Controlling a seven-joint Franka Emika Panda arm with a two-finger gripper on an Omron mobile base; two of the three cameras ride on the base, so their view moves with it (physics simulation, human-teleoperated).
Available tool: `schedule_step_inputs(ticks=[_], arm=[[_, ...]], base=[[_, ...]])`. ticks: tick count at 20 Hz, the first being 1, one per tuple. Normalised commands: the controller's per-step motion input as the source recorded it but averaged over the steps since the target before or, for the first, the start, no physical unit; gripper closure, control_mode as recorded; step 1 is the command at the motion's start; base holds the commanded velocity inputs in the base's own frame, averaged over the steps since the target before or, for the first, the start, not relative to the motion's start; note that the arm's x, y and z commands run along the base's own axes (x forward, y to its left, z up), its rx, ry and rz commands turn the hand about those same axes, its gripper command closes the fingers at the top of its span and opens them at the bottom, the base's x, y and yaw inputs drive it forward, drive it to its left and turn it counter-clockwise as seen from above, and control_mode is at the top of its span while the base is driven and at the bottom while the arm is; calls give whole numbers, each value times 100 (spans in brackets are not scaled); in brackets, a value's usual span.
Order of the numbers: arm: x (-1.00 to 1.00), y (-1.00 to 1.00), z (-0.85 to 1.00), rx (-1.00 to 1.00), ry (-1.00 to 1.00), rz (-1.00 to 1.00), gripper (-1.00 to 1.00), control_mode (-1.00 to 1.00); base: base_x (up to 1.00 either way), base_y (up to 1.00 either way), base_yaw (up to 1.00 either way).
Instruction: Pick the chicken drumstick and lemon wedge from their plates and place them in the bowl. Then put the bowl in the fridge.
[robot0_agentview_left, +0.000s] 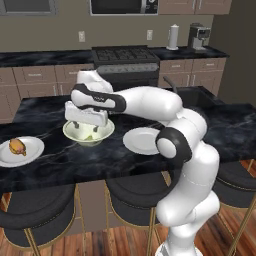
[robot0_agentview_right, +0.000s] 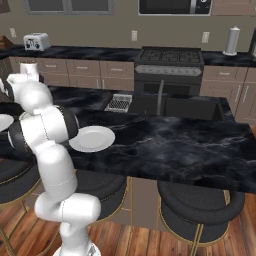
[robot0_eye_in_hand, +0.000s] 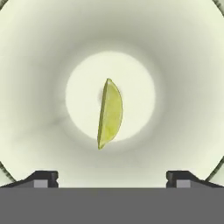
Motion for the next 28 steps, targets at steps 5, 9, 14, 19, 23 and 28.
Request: schedule_step_inputs(ticks=[5,9,14,19,23,28], arm=[[-52,4,25,0,-2,23,-100,-100],[-59,3,18,0,-8,29,-100,-100],[-60,6,18,0,-13,30,-100,-100],[-54,22,5,1,-8,19,-100,-100],[-62,23,0,3,-17,12,-100,-100],[-25,32,0,0,-14,10,-100,-100]], base=[[0,0,0],[0,0,0],[0,0,0],[0,0,0],[0,0,0],[0,0,0]])
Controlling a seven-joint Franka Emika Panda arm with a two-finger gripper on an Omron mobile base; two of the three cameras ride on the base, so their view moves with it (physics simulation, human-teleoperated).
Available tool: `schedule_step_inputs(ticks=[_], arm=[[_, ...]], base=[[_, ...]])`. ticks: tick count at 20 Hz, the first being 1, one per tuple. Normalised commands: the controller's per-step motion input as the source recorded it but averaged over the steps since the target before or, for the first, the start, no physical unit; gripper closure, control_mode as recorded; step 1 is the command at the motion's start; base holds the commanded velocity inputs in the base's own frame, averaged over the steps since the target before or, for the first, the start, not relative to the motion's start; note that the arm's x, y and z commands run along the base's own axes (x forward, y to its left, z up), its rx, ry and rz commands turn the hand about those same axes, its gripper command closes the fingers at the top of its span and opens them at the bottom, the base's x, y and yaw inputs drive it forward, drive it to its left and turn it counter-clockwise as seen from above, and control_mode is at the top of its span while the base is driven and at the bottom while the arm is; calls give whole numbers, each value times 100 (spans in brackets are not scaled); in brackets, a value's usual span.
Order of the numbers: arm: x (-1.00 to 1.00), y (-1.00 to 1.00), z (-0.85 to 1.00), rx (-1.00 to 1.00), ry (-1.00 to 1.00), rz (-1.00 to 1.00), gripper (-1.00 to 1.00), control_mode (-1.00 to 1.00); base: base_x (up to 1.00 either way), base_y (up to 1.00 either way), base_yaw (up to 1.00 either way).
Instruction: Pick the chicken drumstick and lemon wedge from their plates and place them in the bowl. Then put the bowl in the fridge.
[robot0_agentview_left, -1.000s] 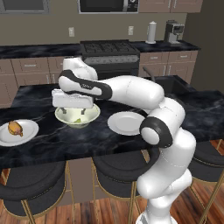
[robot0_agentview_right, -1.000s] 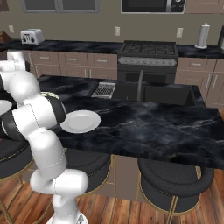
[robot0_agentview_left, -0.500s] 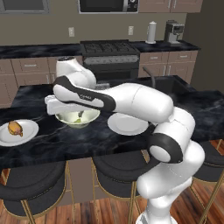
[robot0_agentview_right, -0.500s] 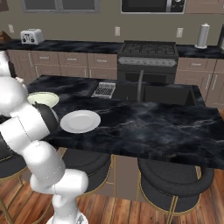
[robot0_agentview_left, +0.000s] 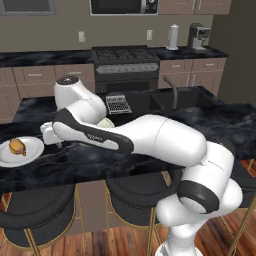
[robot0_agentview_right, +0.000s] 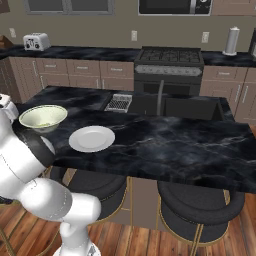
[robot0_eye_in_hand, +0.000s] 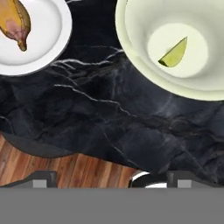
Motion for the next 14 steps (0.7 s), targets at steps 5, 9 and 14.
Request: schedule_step_inputs(ticks=[5,9,14], arm=[[0,41,0,0,-1,12,-100,-100],[9,32,0,0,7,19,-100,-100],[10,30,8,0,14,19,-100,-100]], base=[[0,0,0],[0,0,0],[0,0,0]])
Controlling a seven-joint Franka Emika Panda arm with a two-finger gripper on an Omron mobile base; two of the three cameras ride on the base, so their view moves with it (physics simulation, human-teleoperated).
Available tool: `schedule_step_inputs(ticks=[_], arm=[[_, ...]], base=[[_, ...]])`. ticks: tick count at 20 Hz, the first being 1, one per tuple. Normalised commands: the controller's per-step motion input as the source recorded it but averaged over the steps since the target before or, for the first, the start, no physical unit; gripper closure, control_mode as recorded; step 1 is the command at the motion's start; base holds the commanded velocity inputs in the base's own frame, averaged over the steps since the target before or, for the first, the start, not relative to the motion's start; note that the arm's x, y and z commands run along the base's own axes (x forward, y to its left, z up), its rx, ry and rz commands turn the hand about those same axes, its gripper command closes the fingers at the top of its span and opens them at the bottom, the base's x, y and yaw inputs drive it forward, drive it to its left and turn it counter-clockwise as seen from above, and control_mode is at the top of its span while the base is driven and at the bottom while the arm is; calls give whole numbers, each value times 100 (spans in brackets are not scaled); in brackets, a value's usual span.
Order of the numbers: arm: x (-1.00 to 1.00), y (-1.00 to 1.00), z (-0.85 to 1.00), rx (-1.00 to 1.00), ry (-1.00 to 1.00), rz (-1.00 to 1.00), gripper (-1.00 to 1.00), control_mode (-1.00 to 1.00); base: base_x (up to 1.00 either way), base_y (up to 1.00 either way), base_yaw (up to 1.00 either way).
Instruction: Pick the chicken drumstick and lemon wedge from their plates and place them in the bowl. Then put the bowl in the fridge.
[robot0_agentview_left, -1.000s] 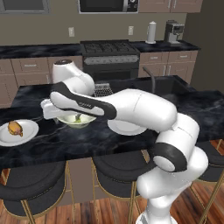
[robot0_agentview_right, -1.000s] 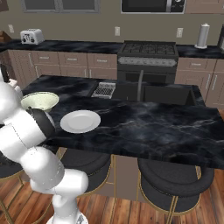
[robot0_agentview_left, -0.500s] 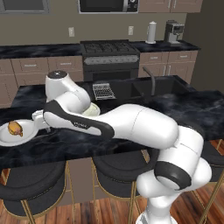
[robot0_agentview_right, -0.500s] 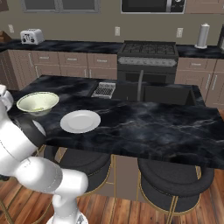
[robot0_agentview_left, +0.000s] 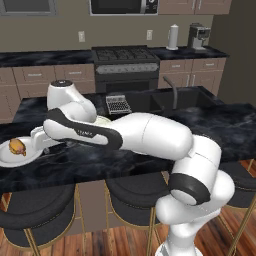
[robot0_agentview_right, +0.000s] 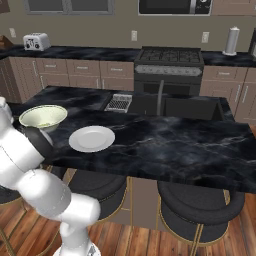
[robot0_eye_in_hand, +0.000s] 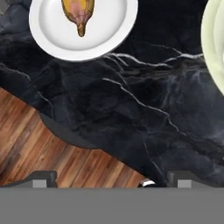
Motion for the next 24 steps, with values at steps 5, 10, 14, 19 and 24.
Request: schedule_step_inputs(ticks=[5,10,14,19,24], arm=[[1,37,2,-7,-7,11,-100,-100],[3,36,0,-14,-20,1,-100,-100],[16,23,0,-7,-6,0,-100,-100],[24,20,0,0,2,0,-100,-100],[20,30,0,0,-3,0,-100,-100]], base=[[0,0,0],[0,0,0],[0,0,0],[0,0,0],[0,0,0]])
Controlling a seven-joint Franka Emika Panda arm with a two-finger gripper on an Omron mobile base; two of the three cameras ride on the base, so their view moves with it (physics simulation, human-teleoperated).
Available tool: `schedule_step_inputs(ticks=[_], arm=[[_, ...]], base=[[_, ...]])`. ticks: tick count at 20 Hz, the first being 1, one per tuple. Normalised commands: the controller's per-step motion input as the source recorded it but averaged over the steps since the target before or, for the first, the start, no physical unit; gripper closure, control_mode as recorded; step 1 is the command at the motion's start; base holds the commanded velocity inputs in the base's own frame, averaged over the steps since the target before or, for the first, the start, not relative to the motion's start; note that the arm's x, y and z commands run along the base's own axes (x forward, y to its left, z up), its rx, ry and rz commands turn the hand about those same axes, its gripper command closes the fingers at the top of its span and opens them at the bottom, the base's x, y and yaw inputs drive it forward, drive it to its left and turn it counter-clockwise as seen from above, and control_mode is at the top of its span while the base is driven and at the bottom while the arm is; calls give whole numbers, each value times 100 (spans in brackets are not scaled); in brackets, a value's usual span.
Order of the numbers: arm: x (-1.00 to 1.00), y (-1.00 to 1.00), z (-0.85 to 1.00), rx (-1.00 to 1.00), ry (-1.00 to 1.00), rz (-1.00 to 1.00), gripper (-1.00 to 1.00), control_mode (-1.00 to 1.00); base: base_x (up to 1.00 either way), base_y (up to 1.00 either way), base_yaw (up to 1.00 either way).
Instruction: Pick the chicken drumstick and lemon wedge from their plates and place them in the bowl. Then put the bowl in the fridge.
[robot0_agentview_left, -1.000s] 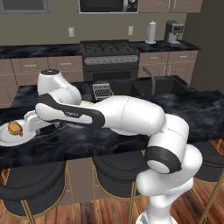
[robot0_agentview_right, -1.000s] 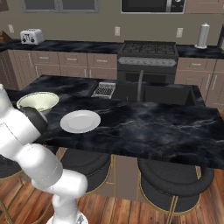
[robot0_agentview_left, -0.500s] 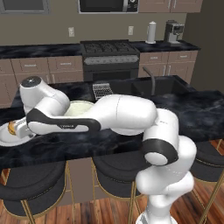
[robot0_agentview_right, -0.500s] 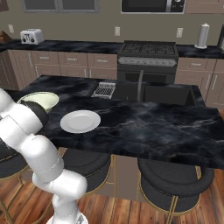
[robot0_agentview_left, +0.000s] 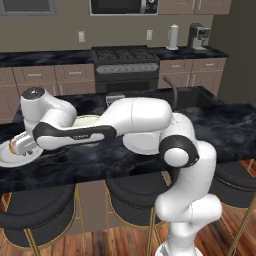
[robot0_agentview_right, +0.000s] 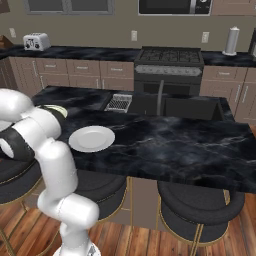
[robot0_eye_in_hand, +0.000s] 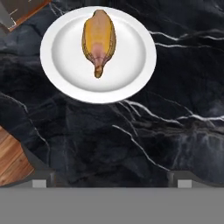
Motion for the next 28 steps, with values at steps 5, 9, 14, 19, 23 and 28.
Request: schedule_step_inputs(ticks=[5,9,14,19,23,28], arm=[[12,28,-3,-1,-5,0,-100,-100],[18,26,0,0,0,0,-100,-100],[21,23,6,0,10,0,-100,-100],[26,13,1,0,12,0,-100,-100],[29,3,-1,-2,9,0,-100,-100],[24,0,-3,-3,6,0,-100,-100]], base=[[0,0,0],[0,0,0],[0,0,0],[0,0,0],[0,0,0],[0,0,0]])
